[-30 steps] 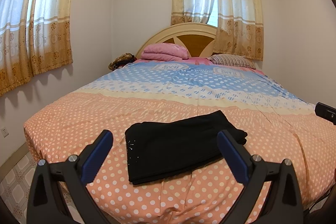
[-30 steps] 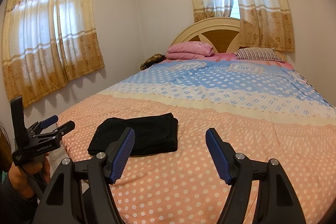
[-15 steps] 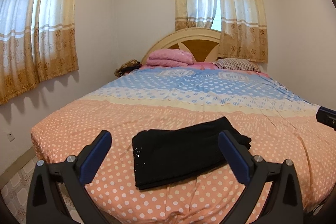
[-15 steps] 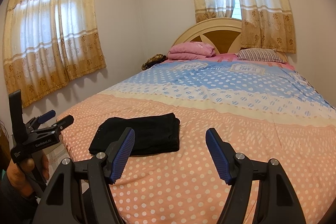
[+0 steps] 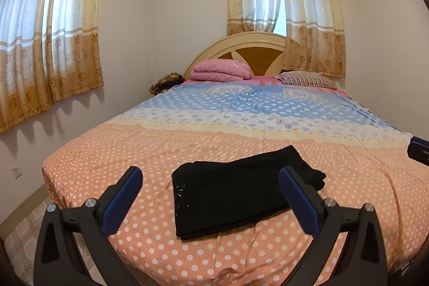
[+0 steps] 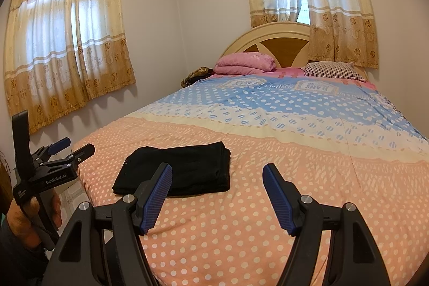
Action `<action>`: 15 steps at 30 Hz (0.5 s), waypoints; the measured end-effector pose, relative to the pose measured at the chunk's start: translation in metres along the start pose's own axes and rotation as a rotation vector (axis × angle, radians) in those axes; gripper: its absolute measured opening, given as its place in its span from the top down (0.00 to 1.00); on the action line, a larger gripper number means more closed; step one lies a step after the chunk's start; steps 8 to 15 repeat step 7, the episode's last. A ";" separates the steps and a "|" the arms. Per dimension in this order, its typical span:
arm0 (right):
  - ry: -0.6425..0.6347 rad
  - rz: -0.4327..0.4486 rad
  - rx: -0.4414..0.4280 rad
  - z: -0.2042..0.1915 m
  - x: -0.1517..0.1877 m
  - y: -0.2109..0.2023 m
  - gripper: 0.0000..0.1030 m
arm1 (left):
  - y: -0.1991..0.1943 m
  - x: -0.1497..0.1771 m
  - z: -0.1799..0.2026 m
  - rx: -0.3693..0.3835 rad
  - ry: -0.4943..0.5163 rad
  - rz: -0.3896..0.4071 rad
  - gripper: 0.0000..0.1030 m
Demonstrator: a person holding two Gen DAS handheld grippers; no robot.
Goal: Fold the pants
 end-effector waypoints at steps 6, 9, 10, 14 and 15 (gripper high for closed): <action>-0.011 -0.008 -0.003 -0.003 0.002 0.001 0.31 | -0.001 -0.001 0.002 0.008 0.015 0.016 0.00; -0.010 -0.008 -0.004 -0.003 0.002 0.001 0.31 | 0.000 -0.001 0.003 0.010 0.016 0.015 0.00; -0.010 -0.008 -0.004 -0.003 0.002 0.001 0.31 | 0.000 -0.001 0.003 0.010 0.016 0.015 0.00; -0.010 -0.008 -0.004 -0.003 0.002 0.001 0.31 | 0.000 -0.001 0.003 0.010 0.016 0.015 0.00; -0.010 -0.008 -0.004 -0.003 0.002 0.001 0.31 | 0.000 -0.001 0.003 0.010 0.016 0.015 0.00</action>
Point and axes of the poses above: each gripper's, at about its wrist camera, not at the fingertips, and y roughly the way its jaws point, z to its right, x to its underside, the point moved 7 cm from there along y, roughly the way its jaws point, and after that the axes turned 7 degrees about -y, right-handed, at the moved point
